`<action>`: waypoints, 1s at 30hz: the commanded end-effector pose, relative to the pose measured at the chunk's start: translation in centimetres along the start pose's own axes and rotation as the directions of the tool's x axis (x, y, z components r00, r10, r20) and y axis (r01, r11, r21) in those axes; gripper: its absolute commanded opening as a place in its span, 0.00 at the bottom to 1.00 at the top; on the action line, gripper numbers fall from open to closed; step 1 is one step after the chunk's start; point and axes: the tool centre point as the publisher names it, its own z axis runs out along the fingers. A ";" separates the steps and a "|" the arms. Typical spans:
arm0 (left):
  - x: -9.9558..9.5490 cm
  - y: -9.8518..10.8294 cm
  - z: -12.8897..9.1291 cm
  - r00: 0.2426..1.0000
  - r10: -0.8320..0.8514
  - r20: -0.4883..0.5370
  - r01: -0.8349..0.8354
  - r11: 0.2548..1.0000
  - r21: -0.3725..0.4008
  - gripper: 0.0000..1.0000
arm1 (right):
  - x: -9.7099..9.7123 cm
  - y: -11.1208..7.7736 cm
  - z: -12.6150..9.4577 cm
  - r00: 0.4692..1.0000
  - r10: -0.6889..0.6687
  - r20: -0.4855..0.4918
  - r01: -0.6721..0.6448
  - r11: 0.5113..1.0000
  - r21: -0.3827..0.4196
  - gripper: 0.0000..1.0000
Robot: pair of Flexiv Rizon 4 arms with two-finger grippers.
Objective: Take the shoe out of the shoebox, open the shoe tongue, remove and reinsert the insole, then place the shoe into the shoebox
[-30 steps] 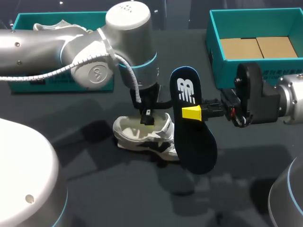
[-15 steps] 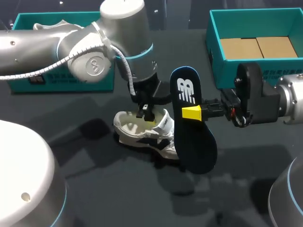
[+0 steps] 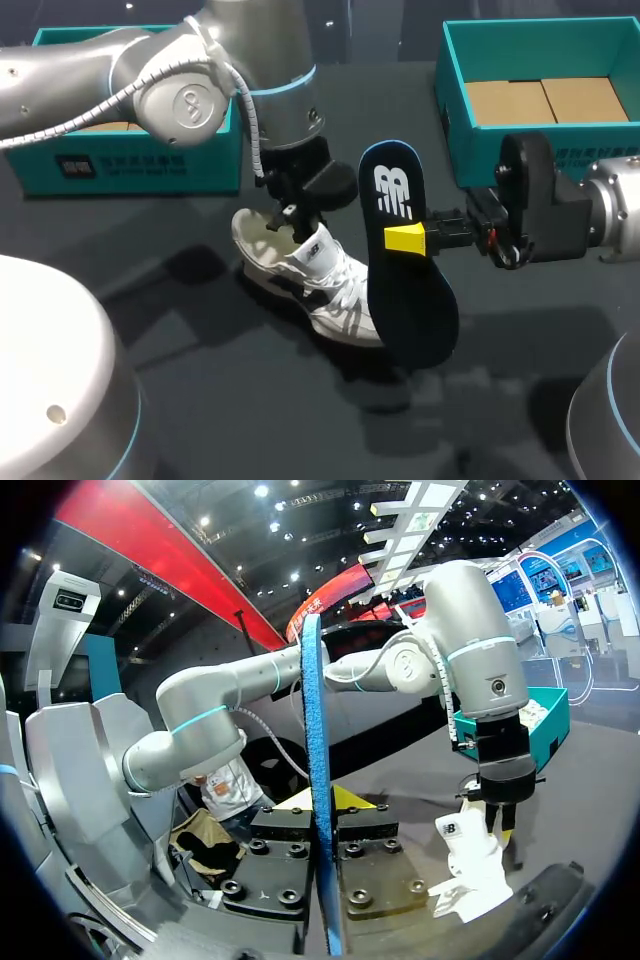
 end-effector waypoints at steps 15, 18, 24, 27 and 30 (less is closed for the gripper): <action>-0.4 -2.1 -1.8 0.890 0.456 0.021 -0.452 0.885 -0.110 0.00 | 0.1 -0.1 0.1 1.000 0.001 0.004 -0.001 1.000 0.000 0.00; -0.4 -2.1 -1.8 0.890 0.456 0.021 -0.452 0.885 -0.110 0.00 | 0.1 -0.1 0.1 1.000 0.001 0.004 -0.001 1.000 0.000 0.00; -0.7 -2.7 -1.2 0.799 0.601 -0.014 -0.598 0.793 -0.115 0.00 | 0.1 -0.1 0.1 1.000 0.001 0.004 -0.001 1.000 0.000 0.00; -0.5 -3.2 -0.8 0.749 0.662 -0.027 -0.658 0.738 -0.147 0.00 | 0.1 -0.1 0.1 1.000 0.001 0.004 -0.001 1.000 0.000 0.00; 0.0 -3.8 -0.2 0.707 0.707 -0.038 -0.701 0.691 -0.177 0.00 | 0.1 -0.1 0.1 1.000 0.001 0.004 -0.001 1.000 0.000 0.00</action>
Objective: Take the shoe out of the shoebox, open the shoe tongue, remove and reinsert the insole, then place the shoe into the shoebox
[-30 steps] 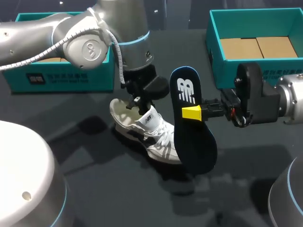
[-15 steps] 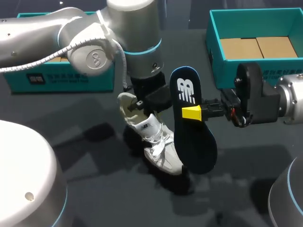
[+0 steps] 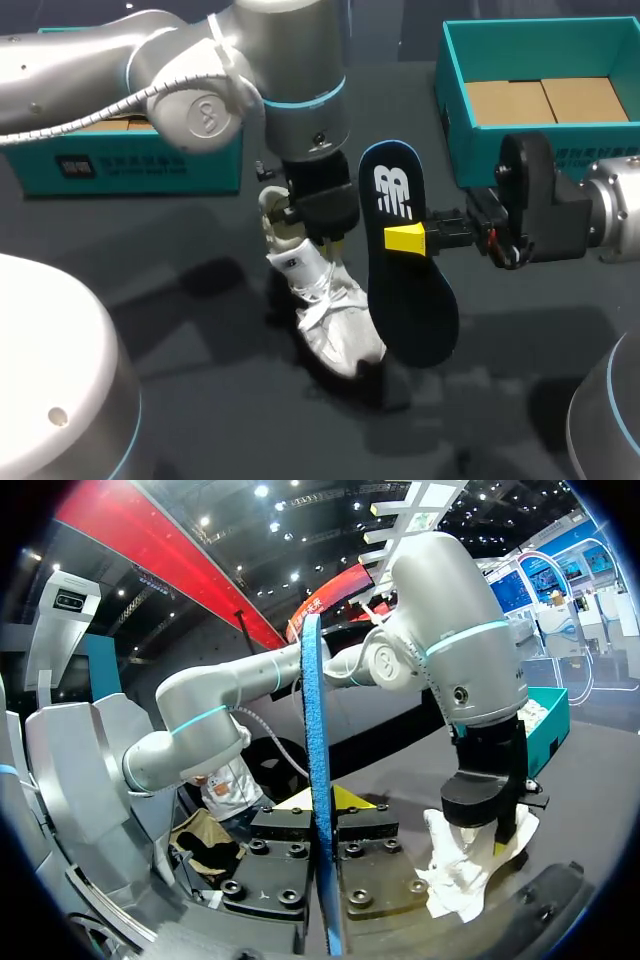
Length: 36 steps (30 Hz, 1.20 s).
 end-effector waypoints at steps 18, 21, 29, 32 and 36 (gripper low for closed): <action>-1.2 -1.9 3.9 0.974 0.221 -0.058 -0.224 0.973 -0.052 0.00 | 0.1 -0.1 0.1 1.000 0.001 0.004 -0.001 1.000 0.000 0.00; -1.4 -1.9 4.3 0.970 0.234 -0.062 -0.237 0.970 -0.047 0.00 | 0.1 -0.1 0.1 1.000 0.001 0.004 -0.001 1.000 0.000 0.00; -1.9 -1.7 5.5 0.961 0.266 -0.078 -0.270 0.962 -0.037 0.00 | 0.1 -0.1 0.1 1.000 0.001 0.004 -0.001 1.000 0.000 0.00; -2.1 -1.5 6.0 0.957 0.278 -0.088 -0.282 0.959 -0.035 0.00 | 0.1 -0.1 0.1 1.000 0.001 0.004 -0.001 1.000 0.000 0.00; -2.4 -1.4 6.6 0.951 0.294 -0.099 -0.298 0.954 -0.027 0.00 | 0.1 -0.1 0.1 1.000 0.001 0.004 -0.001 1.000 0.000 0.00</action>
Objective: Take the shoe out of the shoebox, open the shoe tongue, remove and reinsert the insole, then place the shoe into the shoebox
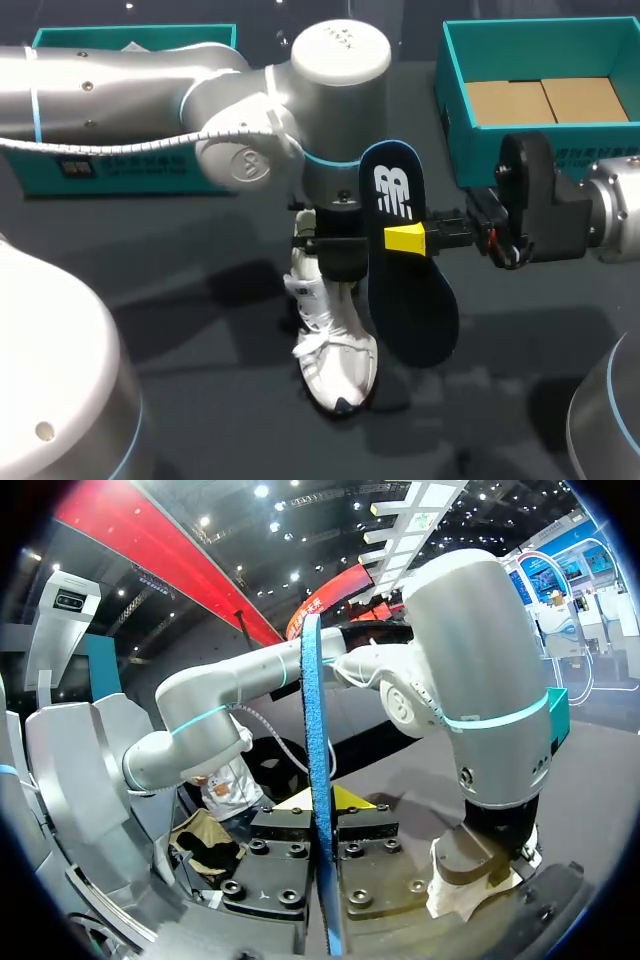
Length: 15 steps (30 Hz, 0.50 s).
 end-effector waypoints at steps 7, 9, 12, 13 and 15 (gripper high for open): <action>-1.6 0.6 1.7 0.999 0.034 -0.029 -0.034 0.999 0.014 0.00 | 0.1 -0.1 0.1 1.000 0.001 0.004 -0.001 1.000 0.000 0.00; -1.7 0.6 1.8 0.999 0.038 -0.029 -0.038 0.999 0.015 0.00 | 0.1 -0.1 0.1 1.000 0.001 0.004 -0.001 1.000 0.000 0.00; -1.9 0.7 1.9 0.999 0.041 -0.019 -0.041 0.999 0.019 0.16 | 0.1 -0.1 0.1 1.000 0.001 0.004 -0.001 1.000 0.000 0.00; -2.0 0.8 1.8 0.999 0.037 -0.015 -0.037 0.999 0.021 0.25 | 0.1 -0.1 0.1 1.000 0.001 0.004 -0.001 1.000 0.000 0.00; -2.0 0.8 1.5 0.999 0.033 0.002 -0.033 0.999 0.017 0.31 | 0.1 -0.1 0.1 1.000 0.001 0.004 -0.001 1.000 0.000 0.00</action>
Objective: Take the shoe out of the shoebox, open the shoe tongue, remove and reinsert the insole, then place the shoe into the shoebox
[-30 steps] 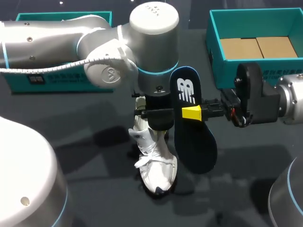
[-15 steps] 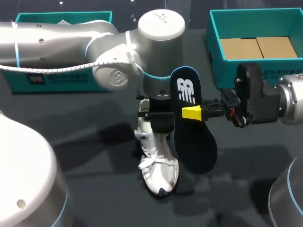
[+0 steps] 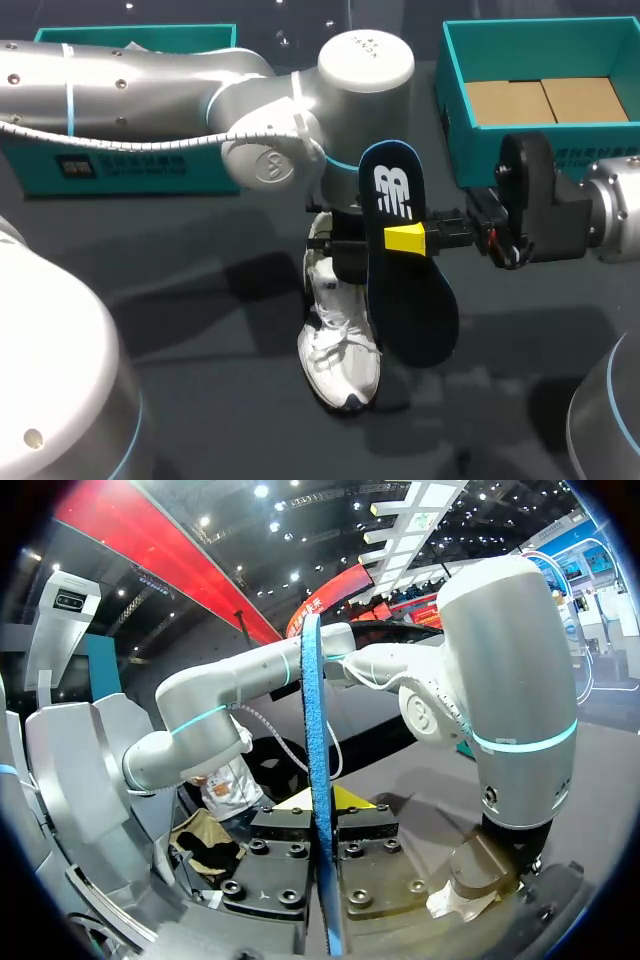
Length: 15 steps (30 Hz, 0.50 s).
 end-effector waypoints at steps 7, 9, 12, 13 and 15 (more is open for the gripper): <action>0.5 -0.1 -2.1 0.993 -0.005 0.117 0.012 0.998 -0.059 1.00 | 0.1 -0.1 0.1 1.000 0.001 0.004 -0.001 1.000 0.000 0.00; 0.7 0.0 -3.2 0.987 -0.013 0.161 0.026 0.997 -0.077 1.00 | 0.1 -0.1 0.1 1.000 0.001 0.004 -0.001 1.000 0.000 0.00; 1.4 0.0 -6.2 0.956 -0.017 0.292 0.045 0.995 -0.089 1.00 | 0.1 -0.1 0.1 1.000 0.001 0.004 -0.001 1.000 0.000 0.00; 1.6 -0.1 -7.1 0.942 -0.010 0.335 0.046 0.994 -0.101 1.00 | 0.1 -0.1 0.1 1.000 0.001 0.004 -0.001 1.000 0.000 0.00; 2.1 -0.3 -9.3 0.895 -0.012 0.446 0.065 0.993 -0.103 1.00 | 0.1 -0.1 0.1 1.000 0.001 0.004 -0.001 1.000 0.000 0.00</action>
